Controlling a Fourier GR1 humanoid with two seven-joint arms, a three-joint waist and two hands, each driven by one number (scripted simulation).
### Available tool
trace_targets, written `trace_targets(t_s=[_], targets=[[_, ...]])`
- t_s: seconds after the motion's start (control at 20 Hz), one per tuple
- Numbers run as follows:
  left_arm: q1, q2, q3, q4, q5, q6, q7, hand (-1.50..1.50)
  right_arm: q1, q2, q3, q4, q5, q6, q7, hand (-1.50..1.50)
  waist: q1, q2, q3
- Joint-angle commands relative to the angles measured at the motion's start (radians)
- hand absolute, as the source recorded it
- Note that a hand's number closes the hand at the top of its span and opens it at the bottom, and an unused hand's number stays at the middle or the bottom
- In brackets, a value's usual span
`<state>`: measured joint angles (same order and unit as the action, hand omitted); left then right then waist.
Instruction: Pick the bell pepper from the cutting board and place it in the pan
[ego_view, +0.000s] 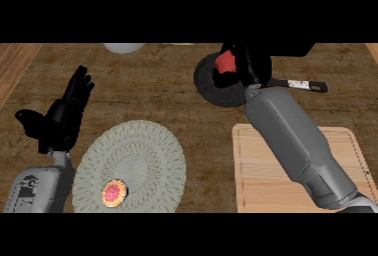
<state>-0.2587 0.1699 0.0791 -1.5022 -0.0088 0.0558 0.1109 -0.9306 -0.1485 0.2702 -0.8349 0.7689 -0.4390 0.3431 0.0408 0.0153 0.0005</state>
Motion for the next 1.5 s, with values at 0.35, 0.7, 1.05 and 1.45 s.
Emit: trace_targets(t_s=[0.35, 0.7, 1.05, 1.45], targets=[[-0.014, -0.022, -0.018, 0.036, -0.007, -0.009, -0.041, 0.00, -0.134, -0.030, -0.181, 0.474, -0.061, -0.178, -0.306, 1.50, 0.042, 0.022, 0.001], [-0.035, -0.024, -0.020, 0.036, 0.000, -0.015, -0.029, 0.00, -0.127, -0.025, -0.326, 0.559, -0.258, 0.119, -0.395, -1.50, 0.056, 0.031, 0.004], [-0.072, -0.007, -0.009, 0.044, -0.002, -0.017, -0.013, 0.00, -0.122, -0.028, -0.390, 0.605, -0.302, 0.101, -0.585, -1.50, 0.047, 0.025, 0.003], [0.022, 0.002, 0.015, 0.031, 0.015, -0.030, -0.058, 0.00, -0.042, -0.026, -0.582, 0.528, -0.505, 0.135, -0.831, -1.50, -0.003, -0.001, 0.002]])
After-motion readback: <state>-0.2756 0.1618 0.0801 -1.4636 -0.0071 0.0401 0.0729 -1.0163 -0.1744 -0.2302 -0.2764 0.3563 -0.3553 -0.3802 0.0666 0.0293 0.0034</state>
